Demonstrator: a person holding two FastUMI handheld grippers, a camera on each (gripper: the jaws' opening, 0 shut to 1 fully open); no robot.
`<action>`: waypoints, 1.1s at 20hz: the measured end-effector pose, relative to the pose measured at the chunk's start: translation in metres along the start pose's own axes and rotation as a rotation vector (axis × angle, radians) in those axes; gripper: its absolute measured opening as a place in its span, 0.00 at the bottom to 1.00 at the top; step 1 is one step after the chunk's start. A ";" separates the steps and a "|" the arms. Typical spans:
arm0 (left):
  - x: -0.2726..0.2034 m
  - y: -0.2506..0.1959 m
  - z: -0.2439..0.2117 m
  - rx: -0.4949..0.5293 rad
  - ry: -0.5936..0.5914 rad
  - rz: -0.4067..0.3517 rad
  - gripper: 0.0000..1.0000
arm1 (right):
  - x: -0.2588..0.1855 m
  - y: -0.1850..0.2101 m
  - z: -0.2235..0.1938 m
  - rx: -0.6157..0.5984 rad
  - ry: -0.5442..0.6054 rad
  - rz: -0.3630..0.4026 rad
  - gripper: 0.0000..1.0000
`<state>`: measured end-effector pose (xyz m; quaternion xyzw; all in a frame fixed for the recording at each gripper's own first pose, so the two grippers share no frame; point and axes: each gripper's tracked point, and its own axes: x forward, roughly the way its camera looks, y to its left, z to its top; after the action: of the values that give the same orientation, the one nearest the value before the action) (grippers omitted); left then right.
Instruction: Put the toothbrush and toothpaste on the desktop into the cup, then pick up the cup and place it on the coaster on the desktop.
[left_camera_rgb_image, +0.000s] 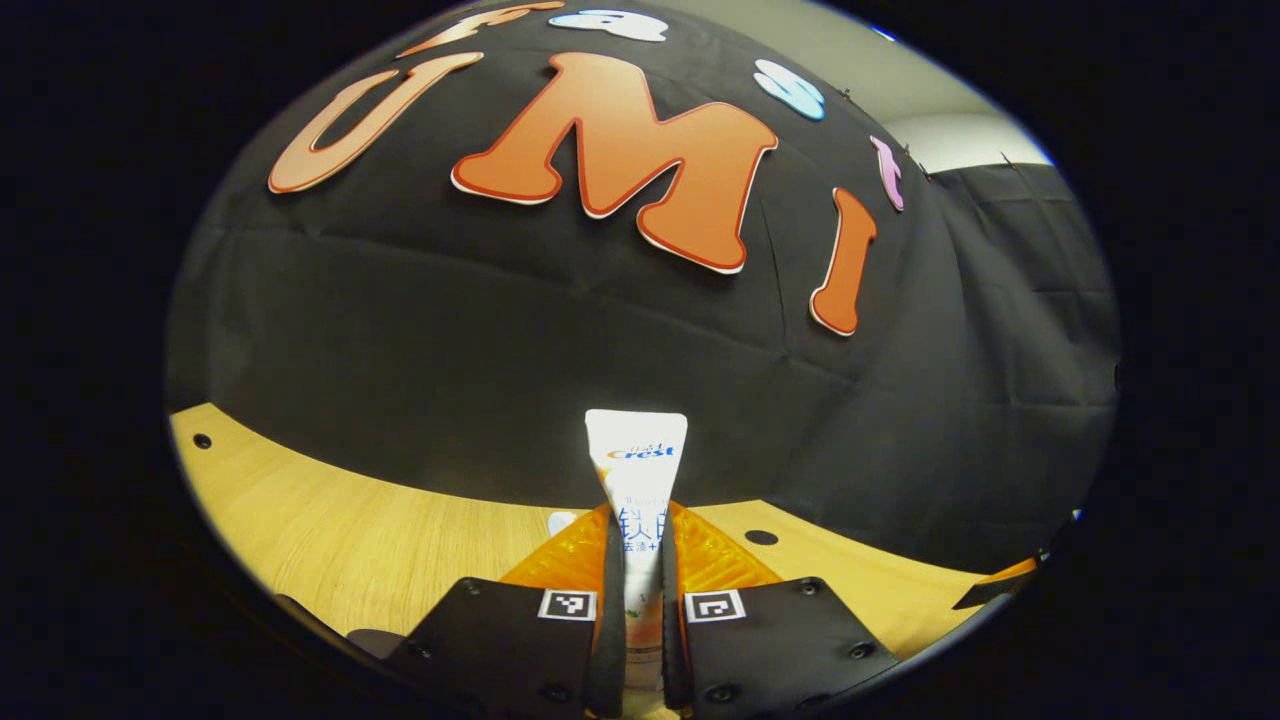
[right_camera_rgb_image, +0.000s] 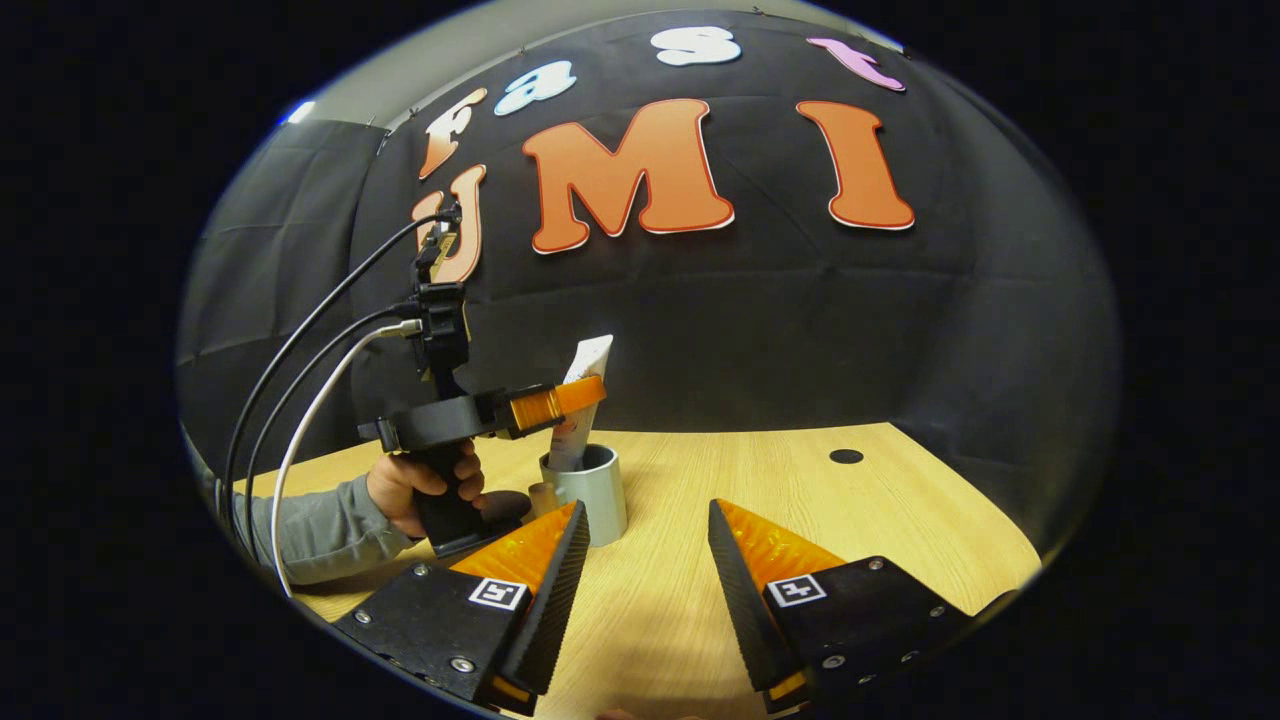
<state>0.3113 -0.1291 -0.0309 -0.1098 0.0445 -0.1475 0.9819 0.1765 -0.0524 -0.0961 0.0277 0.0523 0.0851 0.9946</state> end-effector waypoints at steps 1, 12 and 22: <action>-0.005 0.000 0.001 0.008 -0.001 0.003 0.18 | 0.001 0.002 0.000 -0.004 -0.003 0.003 0.72; -0.038 -0.003 -0.012 0.059 0.067 0.004 0.39 | 0.004 0.010 0.000 -0.010 -0.004 -0.006 0.73; -0.069 0.008 0.000 0.111 0.087 0.017 0.58 | 0.009 0.009 0.008 -0.018 0.016 -0.074 0.72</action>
<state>0.2476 -0.1014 -0.0292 -0.0484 0.0798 -0.1463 0.9848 0.1843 -0.0424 -0.0883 0.0159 0.0606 0.0490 0.9968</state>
